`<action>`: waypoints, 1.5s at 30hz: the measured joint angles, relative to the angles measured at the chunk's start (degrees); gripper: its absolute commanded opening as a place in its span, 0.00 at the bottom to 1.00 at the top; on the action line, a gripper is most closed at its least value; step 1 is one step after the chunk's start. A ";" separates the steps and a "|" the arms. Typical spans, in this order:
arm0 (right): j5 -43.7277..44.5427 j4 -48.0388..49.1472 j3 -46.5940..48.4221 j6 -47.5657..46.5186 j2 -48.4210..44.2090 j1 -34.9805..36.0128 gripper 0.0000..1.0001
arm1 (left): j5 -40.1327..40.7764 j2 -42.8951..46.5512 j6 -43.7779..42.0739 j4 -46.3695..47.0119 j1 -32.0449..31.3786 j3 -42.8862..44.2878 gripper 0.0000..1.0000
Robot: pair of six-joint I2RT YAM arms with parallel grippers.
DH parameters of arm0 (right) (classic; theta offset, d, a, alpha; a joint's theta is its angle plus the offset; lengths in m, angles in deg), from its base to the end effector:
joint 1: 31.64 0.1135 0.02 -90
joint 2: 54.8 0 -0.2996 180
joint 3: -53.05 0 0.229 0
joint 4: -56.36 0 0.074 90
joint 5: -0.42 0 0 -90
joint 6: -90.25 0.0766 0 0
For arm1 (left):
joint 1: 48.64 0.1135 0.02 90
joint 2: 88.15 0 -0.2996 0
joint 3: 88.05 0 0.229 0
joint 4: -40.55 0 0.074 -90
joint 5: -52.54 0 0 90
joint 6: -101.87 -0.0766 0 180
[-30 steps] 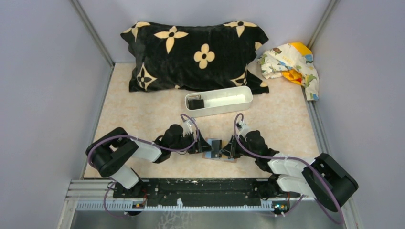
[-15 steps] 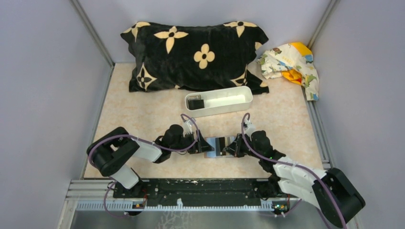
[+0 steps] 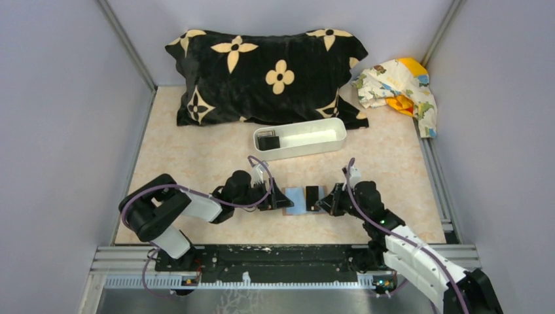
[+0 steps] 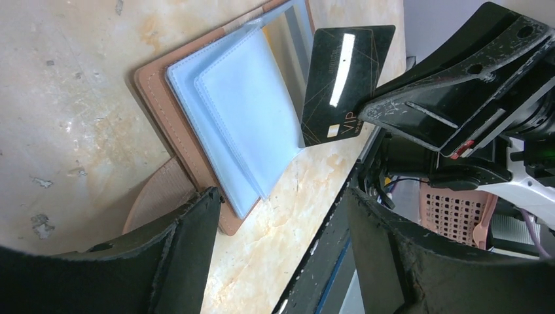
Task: Take the credit cards out of the card holder
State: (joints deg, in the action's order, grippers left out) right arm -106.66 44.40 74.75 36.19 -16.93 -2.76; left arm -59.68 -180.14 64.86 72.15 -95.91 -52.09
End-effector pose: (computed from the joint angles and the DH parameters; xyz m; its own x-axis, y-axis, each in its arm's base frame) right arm 0.1058 0.0841 0.1642 -0.7383 0.2335 -0.6327 -0.3151 0.7100 0.6297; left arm 0.1757 -0.2329 0.1631 -0.8985 -0.1168 -0.4232 0.3259 0.4685 -0.8212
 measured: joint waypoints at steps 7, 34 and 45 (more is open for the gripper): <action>-2.80 -4.22 3.32 -0.17 -4.09 -0.31 0.00 | -0.26 4.59 -1.29 2.23 0.00 -0.52 0.73; -14.49 7.08 5.25 7.63 -2.21 -0.31 0.00 | -6.47 -0.24 2.47 25.68 -1.51 -1.97 0.28; -14.12 7.23 5.29 7.48 -2.16 -0.68 0.00 | -7.06 -1.33 3.82 30.77 -1.40 -2.51 0.00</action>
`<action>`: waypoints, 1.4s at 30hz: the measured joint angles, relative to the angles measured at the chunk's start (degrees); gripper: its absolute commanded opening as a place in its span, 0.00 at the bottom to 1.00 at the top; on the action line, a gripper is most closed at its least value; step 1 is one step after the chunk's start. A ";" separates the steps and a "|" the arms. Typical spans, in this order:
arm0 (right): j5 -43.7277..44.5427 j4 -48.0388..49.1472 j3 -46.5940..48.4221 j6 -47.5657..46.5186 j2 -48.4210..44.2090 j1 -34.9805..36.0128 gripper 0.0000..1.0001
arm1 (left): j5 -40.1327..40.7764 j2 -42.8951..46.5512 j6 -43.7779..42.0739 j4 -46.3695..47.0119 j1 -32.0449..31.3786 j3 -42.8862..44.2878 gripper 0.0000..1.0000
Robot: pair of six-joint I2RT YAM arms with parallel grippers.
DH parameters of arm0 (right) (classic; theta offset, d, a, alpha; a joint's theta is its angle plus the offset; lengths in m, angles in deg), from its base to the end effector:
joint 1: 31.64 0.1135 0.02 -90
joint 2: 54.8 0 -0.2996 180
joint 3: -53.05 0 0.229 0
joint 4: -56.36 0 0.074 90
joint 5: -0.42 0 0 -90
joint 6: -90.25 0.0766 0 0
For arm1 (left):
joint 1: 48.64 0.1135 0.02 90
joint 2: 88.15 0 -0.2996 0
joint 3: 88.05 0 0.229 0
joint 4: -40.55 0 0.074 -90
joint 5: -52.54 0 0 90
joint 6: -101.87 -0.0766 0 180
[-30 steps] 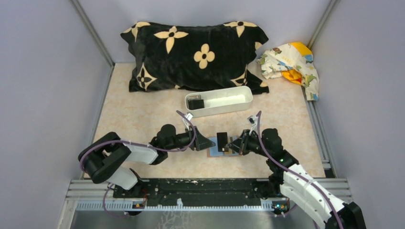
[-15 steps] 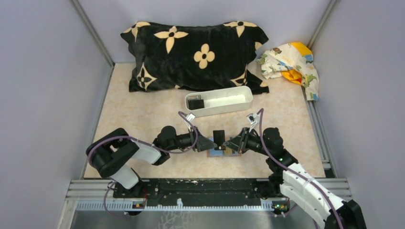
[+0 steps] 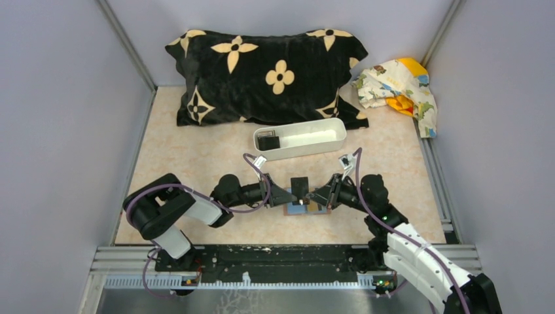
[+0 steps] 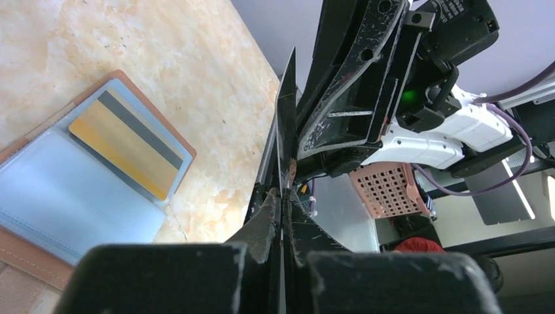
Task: Take the credit cards out of the card holder
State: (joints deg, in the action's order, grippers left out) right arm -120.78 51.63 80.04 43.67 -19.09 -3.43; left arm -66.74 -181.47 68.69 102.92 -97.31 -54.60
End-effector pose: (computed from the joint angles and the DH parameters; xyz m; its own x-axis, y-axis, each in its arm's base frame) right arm 0.1035 0.1006 0.2212 -0.7320 0.2745 -0.6236 -0.4753 0.4501 0.7560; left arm 0.1654 -0.2447 0.2207 -0.8025 -0.1929 -0.5646 0.5592 0.0870 -0.8245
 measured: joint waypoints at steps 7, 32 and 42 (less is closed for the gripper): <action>0.07 -1.16 2.25 -1.55 1.95 0.00 0.34 | -0.81 0.02 -1.68 0.92 0.07 0.00 0.00; 34.56 -19.52 54.90 -34.25 52.76 -3.34 0.00 | 16.44 40.39 -19.39 -41.88 2.47 -2.47 0.00; 35.52 -24.00 59.47 -38.12 62.49 -4.46 0.00 | 22.53 45.33 -22.86 -54.16 3.28 -2.01 0.00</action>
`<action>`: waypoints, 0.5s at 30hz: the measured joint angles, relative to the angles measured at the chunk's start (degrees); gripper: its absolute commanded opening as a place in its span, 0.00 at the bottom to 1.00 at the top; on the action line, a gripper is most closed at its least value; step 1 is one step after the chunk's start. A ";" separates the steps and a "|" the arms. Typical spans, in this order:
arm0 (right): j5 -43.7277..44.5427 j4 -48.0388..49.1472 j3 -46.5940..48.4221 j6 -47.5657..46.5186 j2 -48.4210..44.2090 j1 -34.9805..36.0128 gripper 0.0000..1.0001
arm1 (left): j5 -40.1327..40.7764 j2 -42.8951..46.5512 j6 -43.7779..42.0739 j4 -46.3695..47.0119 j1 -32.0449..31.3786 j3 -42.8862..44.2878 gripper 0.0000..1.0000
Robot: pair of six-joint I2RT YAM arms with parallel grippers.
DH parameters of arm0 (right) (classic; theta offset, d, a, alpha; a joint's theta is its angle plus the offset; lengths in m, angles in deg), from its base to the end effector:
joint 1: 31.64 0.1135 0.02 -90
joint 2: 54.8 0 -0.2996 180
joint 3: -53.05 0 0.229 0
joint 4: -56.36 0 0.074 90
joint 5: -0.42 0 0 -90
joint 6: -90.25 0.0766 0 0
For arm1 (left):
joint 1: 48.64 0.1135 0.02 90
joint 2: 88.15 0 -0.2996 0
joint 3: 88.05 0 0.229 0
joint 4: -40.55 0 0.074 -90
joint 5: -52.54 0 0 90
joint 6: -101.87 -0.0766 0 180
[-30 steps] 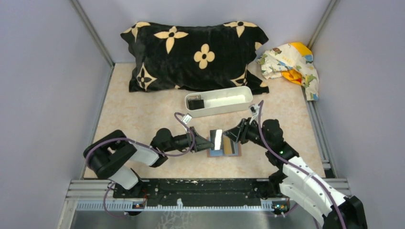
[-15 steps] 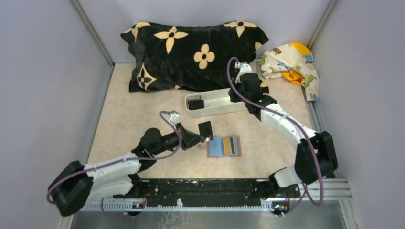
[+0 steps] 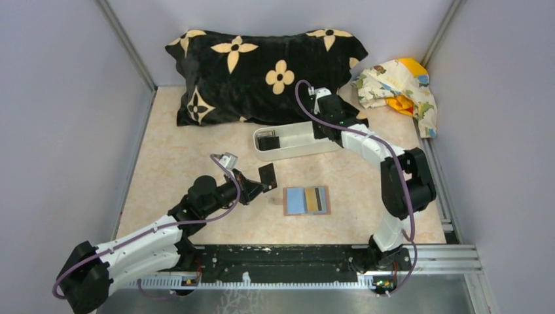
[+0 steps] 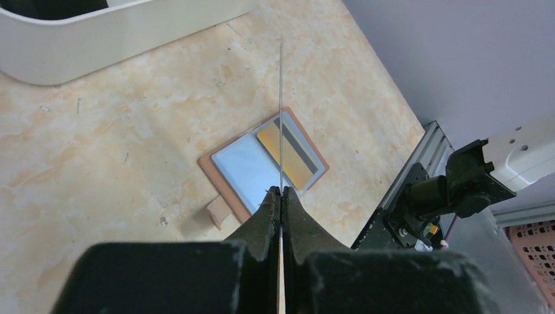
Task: Take the credit cards out of the card holder
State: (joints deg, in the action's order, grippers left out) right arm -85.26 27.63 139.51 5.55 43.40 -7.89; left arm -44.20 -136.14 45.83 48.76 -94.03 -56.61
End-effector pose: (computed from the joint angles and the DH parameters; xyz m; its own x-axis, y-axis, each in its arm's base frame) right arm 0.3697 0.1564 0.2658 -0.6238 -0.1738 -0.7620 -0.2928 0.9559 0.0216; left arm 0.1253 -0.1398 0.2491 -0.5250 -0.2578 -0.8111 0.5971 0.5676 -0.5668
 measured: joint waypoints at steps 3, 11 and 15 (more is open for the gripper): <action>0.17 -0.87 -0.02 -0.31 1.01 -0.09 0.00 | 0.35 0.00 -0.52 -1.22 0.15 0.00 0.00; 1.33 -1.11 -2.40 -0.33 1.46 -0.94 0.00 | 0.70 0.00 -1.27 -2.45 0.15 0.00 0.00; 2.10 -1.09 -4.52 -0.31 1.46 -1.33 0.00 | 0.70 0.00 -1.29 -2.47 0.17 0.00 0.00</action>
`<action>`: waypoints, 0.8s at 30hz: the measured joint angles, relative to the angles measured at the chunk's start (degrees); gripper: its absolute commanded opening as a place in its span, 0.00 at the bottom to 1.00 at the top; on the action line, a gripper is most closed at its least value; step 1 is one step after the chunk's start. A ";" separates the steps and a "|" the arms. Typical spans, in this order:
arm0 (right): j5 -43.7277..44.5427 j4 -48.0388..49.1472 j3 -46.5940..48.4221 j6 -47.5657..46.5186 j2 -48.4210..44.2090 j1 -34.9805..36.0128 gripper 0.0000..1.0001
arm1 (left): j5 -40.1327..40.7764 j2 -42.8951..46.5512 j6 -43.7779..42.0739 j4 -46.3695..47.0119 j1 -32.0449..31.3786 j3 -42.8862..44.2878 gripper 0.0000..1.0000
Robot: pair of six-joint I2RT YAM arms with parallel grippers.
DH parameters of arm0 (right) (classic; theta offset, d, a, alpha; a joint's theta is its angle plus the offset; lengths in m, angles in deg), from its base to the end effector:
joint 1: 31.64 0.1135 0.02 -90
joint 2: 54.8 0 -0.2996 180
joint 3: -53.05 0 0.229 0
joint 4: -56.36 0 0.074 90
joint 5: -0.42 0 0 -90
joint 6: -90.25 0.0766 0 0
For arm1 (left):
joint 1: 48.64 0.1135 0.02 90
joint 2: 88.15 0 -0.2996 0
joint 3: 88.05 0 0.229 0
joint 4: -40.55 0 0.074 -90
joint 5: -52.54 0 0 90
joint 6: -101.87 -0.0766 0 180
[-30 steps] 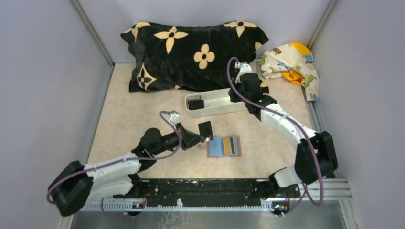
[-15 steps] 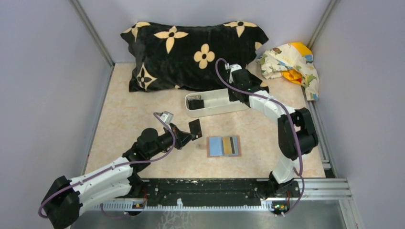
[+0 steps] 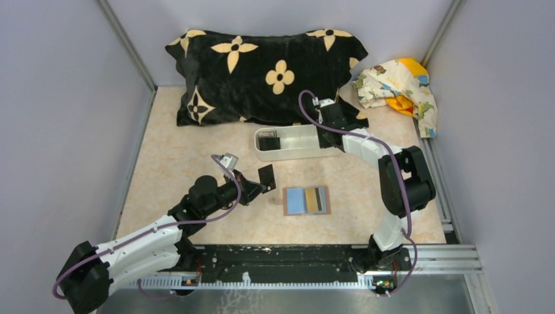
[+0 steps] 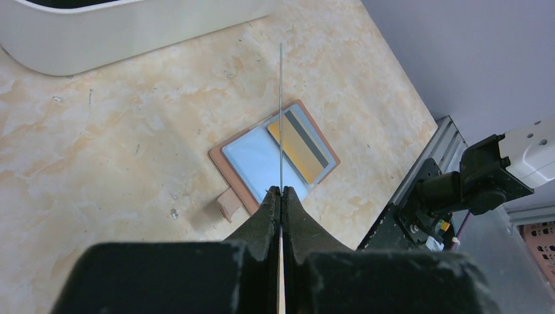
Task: Take the credit cards out of the card holder
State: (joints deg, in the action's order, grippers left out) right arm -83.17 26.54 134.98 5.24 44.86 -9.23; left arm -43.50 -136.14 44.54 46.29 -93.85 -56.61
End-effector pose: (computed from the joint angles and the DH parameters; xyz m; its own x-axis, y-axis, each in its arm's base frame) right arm 0.3635 0.1407 0.2283 -0.7065 -0.1978 -0.6796 -0.2487 0.9683 -0.0234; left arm 0.1257 -0.1380 0.2427 -0.5315 -0.2265 -0.8162 0.5841 0.5999 -0.5468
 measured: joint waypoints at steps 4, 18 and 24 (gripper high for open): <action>0.13 0.07 -1.84 0.04 -0.04 -0.37 0.00 | -0.02 0.02 0.00 0.00 0.00 0.00 0.00; -4.35 -2.23 -9.14 1.27 -12.11 -0.44 0.00 | -0.09 0.48 0.00 0.09 0.37 0.00 0.00; -6.54 -2.21 -13.86 1.81 -18.05 0.09 0.00 | -0.35 -0.31 0.02 1.07 0.50 0.00 0.00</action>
State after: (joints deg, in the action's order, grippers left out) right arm -89.70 24.33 121.13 7.06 26.81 -9.14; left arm -43.85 -136.44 44.56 47.36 -93.35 -56.61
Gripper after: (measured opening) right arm 0.005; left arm 0.006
